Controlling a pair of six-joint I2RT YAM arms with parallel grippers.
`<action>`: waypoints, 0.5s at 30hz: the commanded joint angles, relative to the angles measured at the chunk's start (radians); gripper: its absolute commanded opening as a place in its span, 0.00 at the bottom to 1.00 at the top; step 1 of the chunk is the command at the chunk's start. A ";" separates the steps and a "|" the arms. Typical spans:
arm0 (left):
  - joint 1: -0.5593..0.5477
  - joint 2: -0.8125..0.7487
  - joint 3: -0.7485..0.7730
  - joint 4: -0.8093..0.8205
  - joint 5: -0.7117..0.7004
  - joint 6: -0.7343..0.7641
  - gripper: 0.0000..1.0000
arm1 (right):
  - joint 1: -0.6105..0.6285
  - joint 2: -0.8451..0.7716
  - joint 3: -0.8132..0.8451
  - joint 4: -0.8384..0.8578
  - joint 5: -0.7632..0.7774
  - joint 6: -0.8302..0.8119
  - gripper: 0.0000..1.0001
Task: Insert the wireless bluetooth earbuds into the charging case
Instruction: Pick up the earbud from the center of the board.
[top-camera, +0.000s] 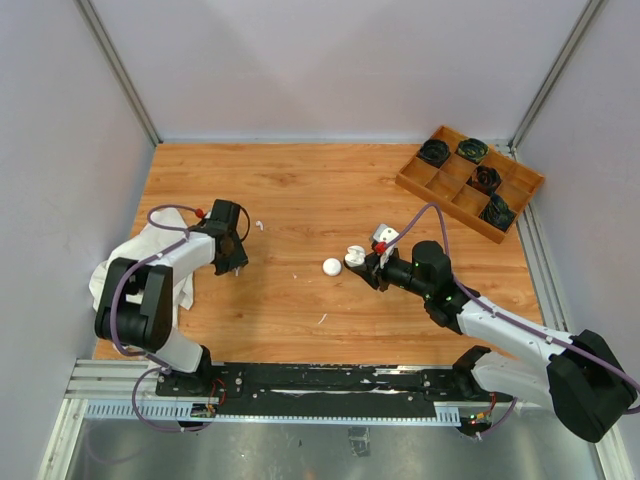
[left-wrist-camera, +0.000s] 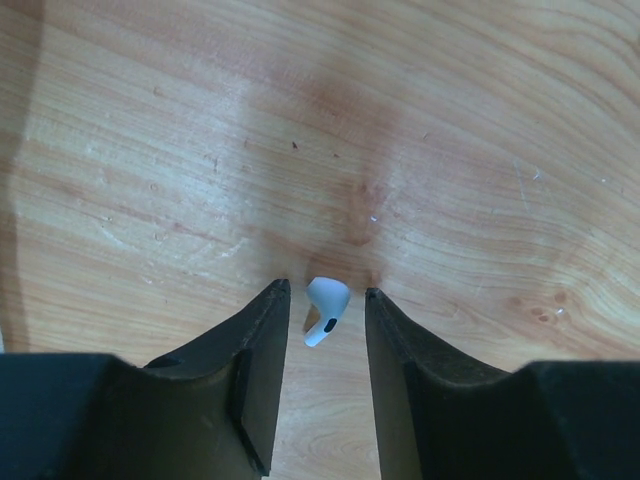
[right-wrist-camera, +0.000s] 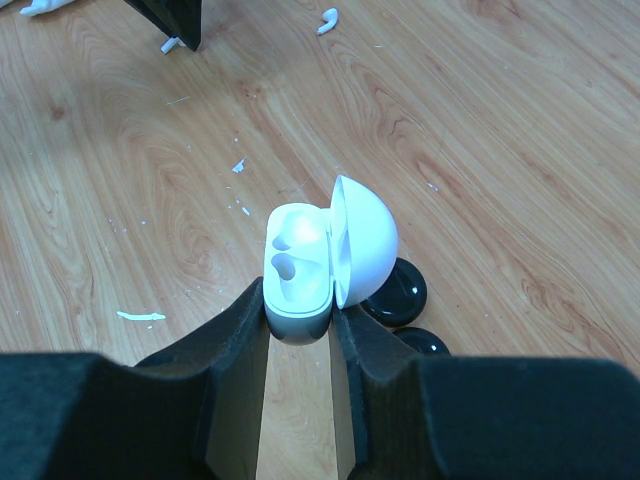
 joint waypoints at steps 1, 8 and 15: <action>0.010 0.022 0.037 -0.007 -0.004 0.006 0.40 | -0.011 -0.018 -0.010 0.017 0.001 -0.006 0.01; 0.010 0.032 0.046 -0.040 0.000 0.003 0.37 | -0.012 -0.020 -0.010 0.017 0.003 -0.003 0.01; 0.010 0.042 0.065 -0.083 -0.016 0.010 0.33 | -0.012 -0.025 -0.010 0.018 0.002 -0.001 0.01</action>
